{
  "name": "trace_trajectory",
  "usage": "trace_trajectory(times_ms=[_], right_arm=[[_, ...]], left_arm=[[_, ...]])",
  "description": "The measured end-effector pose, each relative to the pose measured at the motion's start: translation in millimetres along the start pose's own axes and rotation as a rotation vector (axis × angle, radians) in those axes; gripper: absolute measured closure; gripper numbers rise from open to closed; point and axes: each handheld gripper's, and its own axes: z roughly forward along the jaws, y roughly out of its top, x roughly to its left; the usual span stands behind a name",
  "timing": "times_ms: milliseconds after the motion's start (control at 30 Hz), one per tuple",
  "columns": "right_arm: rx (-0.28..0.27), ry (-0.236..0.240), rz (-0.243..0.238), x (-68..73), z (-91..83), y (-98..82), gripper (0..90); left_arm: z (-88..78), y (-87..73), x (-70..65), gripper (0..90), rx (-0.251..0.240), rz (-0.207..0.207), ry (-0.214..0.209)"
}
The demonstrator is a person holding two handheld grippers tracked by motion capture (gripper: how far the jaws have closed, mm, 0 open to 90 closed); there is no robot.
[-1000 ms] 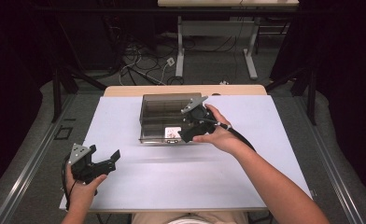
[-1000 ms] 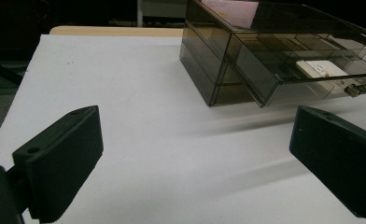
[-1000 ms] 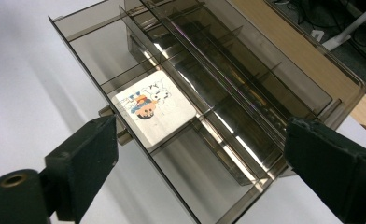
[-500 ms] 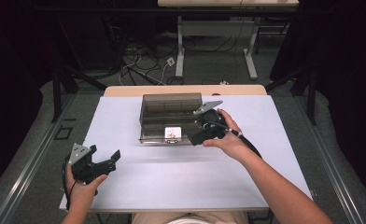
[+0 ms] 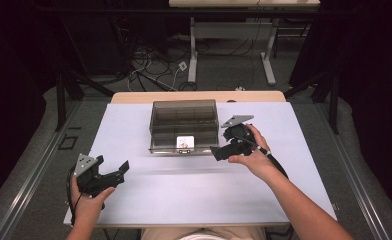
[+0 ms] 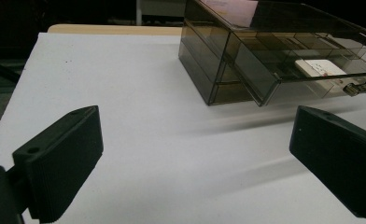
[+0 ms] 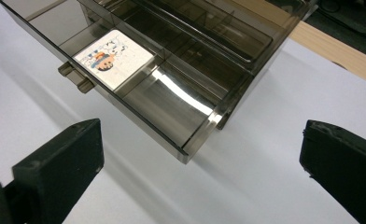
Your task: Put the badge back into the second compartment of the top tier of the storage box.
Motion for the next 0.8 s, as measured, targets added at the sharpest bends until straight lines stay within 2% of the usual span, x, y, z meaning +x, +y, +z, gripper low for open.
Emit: trace_trajectory(times_ms=[100, 267, 367, 533, 667, 800], right_arm=[[0.004, -0.018, 0.017, -2.3, -2.0, -5.1, 0.0], [-0.007, -0.018, 0.066, -8.4, -3.2, -15.5, 0.0], [-0.006, -0.027, 0.080, -11.5, -4.4, -23.0, 0.0], [-0.027, -0.035, 0.135, -18.0, -6.8, -38.0, 0.0], [-0.039, -0.065, 0.160, -24.9, -9.5, -51.1, 0.0], [-0.053, -0.075, 0.190, -32.3, -11.4, -65.5, 0.0]], left_arm=[[0.0, 0.0, -0.1, 2.8, -0.001, -0.001, -0.001], [-0.1, 0.0, -0.1, 2.8, -0.001, -0.001, -0.001], [-0.1, 0.0, -0.3, 2.8, -0.002, -0.003, -0.002], [-0.3, 0.0, -0.4, 2.8, -0.003, -0.003, -0.001], [-0.3, -0.1, -0.6, 2.8, -0.005, -0.003, -0.001], [-0.2, 0.0, -0.4, 2.8, -0.004, -0.002, -0.001]])
